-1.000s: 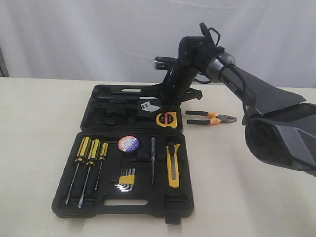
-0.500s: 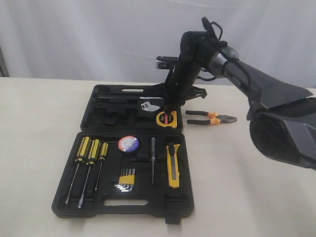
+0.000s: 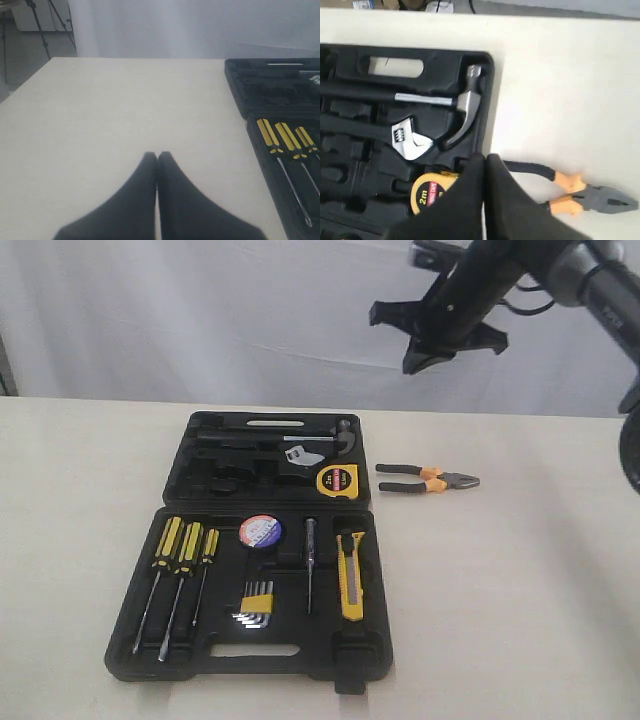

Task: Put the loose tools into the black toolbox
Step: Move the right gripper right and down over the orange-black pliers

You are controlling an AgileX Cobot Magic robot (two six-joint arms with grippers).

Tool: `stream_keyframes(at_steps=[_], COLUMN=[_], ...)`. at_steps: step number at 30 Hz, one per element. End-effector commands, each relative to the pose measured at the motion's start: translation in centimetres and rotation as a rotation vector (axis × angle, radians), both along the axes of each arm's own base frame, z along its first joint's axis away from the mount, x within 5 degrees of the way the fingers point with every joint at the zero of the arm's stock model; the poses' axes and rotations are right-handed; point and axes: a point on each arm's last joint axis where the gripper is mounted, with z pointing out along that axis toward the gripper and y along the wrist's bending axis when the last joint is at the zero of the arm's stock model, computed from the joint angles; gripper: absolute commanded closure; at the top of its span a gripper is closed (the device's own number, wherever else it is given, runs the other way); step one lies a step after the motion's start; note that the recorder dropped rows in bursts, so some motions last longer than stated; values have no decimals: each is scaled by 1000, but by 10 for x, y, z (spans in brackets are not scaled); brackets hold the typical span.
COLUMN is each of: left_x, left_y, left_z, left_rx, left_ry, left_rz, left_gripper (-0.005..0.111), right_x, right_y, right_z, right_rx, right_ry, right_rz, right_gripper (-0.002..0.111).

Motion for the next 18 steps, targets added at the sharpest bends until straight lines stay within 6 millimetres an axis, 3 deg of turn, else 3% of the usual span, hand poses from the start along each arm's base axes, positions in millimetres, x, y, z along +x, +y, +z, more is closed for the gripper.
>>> stream_keyframes(at_steps=[1, 9, 18], left_x=[0, 0, 0], left_y=[-1, -1, -1], left_z=[0, 0, 0], left_rx=[-14, -14, -14], left_ry=[-8, -8, -8], left_rz=[-5, -5, -5], left_gripper=[107, 107, 107], right_x=[-19, -54, -65], right_y=[-24, -52, -52], right_z=[28, 7, -22], right_rx=[-13, -42, -200], right_ry=[-29, 118, 170], right_rz=[-37, 16, 356], right_gripper=[109, 109, 109])
